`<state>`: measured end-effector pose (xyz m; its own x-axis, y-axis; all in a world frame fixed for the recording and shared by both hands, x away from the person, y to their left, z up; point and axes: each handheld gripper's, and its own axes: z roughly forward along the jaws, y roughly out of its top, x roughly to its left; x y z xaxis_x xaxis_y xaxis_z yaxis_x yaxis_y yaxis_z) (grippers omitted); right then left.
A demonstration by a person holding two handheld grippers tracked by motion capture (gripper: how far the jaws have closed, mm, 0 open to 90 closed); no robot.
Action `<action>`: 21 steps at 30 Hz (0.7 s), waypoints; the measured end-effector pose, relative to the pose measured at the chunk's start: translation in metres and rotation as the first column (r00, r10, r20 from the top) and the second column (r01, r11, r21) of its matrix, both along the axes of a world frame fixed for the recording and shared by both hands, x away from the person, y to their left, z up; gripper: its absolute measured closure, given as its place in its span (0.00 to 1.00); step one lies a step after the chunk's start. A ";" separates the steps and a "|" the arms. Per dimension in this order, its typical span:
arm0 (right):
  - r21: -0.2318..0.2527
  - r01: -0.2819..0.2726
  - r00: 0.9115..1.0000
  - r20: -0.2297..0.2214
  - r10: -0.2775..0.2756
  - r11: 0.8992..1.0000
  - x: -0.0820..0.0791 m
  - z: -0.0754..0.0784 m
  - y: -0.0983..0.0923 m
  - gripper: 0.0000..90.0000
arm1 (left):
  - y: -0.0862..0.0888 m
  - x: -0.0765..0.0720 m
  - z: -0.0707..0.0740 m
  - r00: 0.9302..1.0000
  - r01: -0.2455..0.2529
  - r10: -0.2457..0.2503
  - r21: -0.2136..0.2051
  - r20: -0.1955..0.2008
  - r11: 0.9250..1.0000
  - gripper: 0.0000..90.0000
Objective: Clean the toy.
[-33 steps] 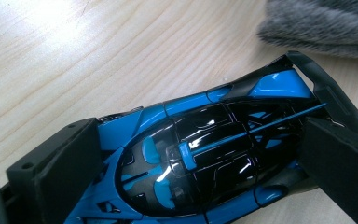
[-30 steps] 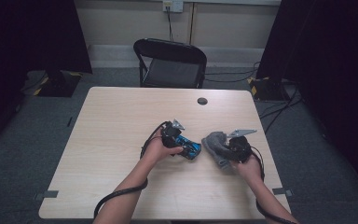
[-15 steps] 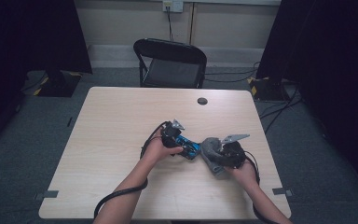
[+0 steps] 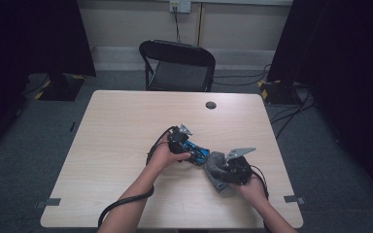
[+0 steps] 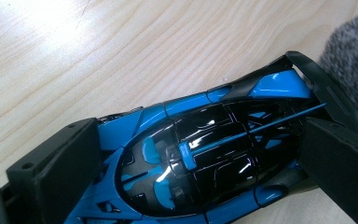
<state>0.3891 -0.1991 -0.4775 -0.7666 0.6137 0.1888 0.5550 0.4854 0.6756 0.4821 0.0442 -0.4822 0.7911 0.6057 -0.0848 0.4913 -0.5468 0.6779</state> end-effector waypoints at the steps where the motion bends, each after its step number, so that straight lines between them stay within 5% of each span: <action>1: -0.001 -0.003 1.000 0.000 0.003 1.000 -0.001 0.000 0.001 0.79 | 0.000 0.000 0.000 1.000 -0.001 0.001 0.001 -0.001 1.000 0.00; 21: 0.007 -0.037 0.999 -0.006 0.037 0.999 -0.010 0.000 0.007 0.79 | 0.000 0.000 0.000 1.000 -0.002 0.002 -0.003 0.004 1.000 0.00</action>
